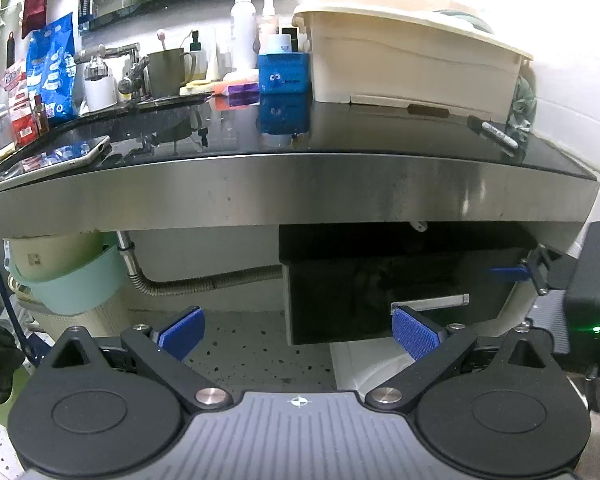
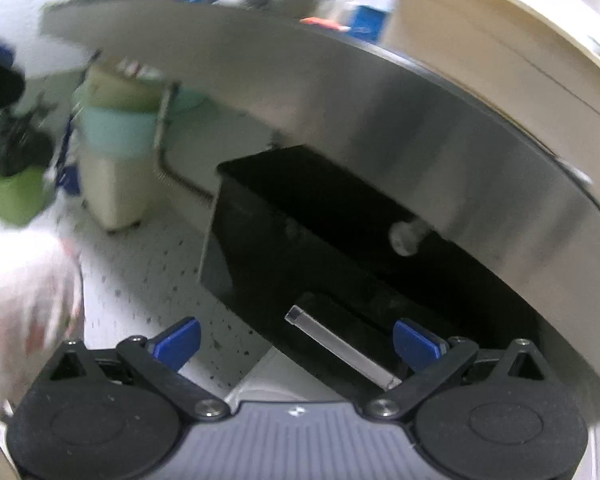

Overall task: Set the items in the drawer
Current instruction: 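Hook the right gripper finger behind the black drawer front's edge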

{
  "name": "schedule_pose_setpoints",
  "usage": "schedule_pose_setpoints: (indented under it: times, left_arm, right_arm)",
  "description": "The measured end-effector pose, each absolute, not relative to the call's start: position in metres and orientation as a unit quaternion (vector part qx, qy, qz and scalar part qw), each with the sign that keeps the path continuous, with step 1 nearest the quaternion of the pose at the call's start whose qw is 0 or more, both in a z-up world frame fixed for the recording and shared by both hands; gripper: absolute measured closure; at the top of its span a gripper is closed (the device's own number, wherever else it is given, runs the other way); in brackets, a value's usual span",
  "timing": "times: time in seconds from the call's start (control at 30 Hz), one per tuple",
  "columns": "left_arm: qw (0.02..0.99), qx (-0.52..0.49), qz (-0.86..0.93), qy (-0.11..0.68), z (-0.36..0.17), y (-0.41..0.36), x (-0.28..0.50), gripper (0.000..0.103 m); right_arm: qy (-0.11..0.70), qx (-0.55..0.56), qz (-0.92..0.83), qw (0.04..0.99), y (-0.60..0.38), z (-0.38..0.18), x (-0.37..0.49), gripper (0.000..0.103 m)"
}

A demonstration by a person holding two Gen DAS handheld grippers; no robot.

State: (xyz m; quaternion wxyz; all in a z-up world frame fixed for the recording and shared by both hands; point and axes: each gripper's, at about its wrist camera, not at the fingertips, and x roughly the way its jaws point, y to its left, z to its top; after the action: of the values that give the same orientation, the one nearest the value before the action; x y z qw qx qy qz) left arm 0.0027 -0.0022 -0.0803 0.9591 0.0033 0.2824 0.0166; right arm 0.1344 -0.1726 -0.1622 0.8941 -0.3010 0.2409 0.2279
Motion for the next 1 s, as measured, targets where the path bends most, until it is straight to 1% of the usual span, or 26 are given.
schedule_pose_setpoints:
  times: [0.13, 0.4, 0.5, 0.83, 1.0]
  left_arm:
    - [0.959, 0.006, 0.017, 0.284, -0.083, -0.004, 0.001, 0.002]
    - [0.959, 0.01, 0.015, 0.284, -0.087, -0.006, 0.0, 0.002]
    - [0.958, 0.007, 0.016, 0.286, -0.089, -0.005, 0.001, 0.002]
    - [0.955, -0.007, 0.026, 0.296, -0.094, 0.006, 0.002, 0.002]
    - [0.952, -0.009, 0.027, 0.304, -0.098, 0.007, 0.004, 0.002]
  right_arm:
    - [0.247, -0.34, 0.267, 0.867, -0.167, -0.177, 0.145, 0.0]
    - [0.268, -0.426, 0.297, 0.811, -0.148, -0.198, 0.162, 0.0]
    - [0.264, -0.467, 0.301, 0.788, -0.145, -0.205, 0.164, 0.0]
    - [0.276, -0.535, 0.304, 0.739, -0.144, -0.226, 0.188, 0.001]
    - [0.298, -0.544, 0.303, 0.724, -0.143, -0.237, 0.204, 0.002]
